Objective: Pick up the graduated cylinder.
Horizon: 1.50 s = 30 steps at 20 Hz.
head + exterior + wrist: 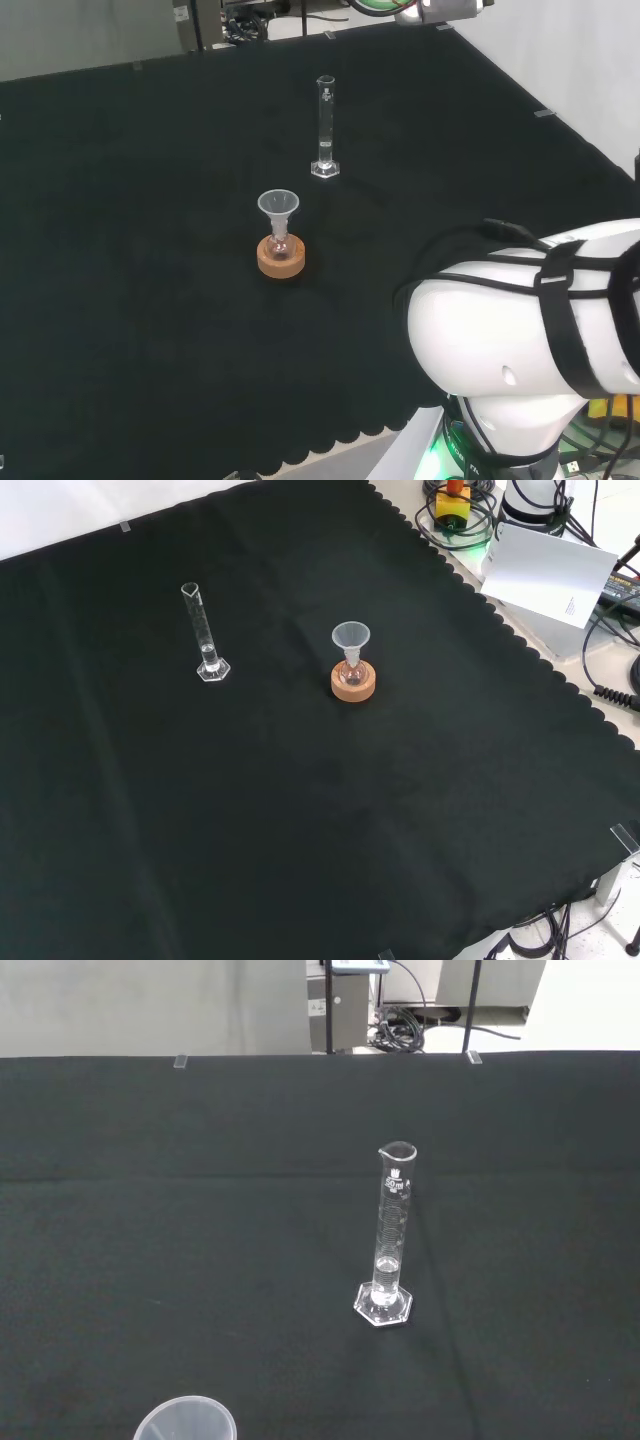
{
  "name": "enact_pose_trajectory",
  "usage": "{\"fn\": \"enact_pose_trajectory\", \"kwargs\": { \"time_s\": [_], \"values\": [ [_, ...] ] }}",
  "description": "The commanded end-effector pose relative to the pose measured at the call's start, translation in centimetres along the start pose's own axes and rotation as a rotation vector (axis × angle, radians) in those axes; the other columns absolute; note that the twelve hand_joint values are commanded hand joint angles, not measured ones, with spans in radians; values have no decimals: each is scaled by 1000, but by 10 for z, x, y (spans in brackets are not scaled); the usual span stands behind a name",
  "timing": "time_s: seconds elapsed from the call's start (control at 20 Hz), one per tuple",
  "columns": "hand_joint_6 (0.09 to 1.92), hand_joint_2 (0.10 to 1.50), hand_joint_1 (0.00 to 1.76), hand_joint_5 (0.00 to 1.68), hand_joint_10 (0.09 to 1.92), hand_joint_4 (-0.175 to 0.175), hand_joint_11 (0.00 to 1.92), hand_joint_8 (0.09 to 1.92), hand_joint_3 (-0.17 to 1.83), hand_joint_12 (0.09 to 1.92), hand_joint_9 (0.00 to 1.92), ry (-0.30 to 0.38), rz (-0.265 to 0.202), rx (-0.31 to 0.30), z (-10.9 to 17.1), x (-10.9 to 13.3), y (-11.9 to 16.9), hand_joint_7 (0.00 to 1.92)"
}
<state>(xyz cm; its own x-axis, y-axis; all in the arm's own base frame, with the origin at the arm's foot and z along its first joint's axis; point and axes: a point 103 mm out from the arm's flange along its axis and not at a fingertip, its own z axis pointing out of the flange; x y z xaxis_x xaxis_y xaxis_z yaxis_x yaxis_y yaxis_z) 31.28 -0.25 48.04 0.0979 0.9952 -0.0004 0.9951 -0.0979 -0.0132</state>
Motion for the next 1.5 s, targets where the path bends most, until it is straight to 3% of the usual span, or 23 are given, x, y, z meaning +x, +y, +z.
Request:
{"fn": "enact_pose_trajectory", "kwargs": {
  "time_s": [0.05, 0.2, 0.35, 0.6, 0.9, 1.15, 1.5],
  "values": [
    [87, 1236, 105, 159, 708, -17, 0, 392, 321, 1414, 112, 13, 29, 1, 16, -12, 22, 0],
    [87, 1239, 110, 161, 709, -19, 0, 399, 311, 1414, 115, 20, 37, -2, 33, -19, 43, 0],
    [87, 1239, 119, 163, 710, -19, 0, 413, 302, 1415, 123, 44, 35, -15, 53, -33, 82, 0],
    [87, 1209, 199, 167, 713, -28, 0, 452, 273, 1423, 145, 109, -16, -64, 92, -60, 163, 3],
    [87, 1179, 267, 171, 711, -35, 20, 507, 253, 1424, 169, 155, -61, -43, 143, -83, 232, 0],
    [87, 1050, 481, 178, 722, -34, 100, 576, 207, 1413, 232, 211, -87, -27, 177, -89, 260, 69],
    [87, 994, 557, 190, 717, -33, 123, 602, 200, 1404, 255, 291, -100, 21, 211, -96, 280, 76]
  ]
}}
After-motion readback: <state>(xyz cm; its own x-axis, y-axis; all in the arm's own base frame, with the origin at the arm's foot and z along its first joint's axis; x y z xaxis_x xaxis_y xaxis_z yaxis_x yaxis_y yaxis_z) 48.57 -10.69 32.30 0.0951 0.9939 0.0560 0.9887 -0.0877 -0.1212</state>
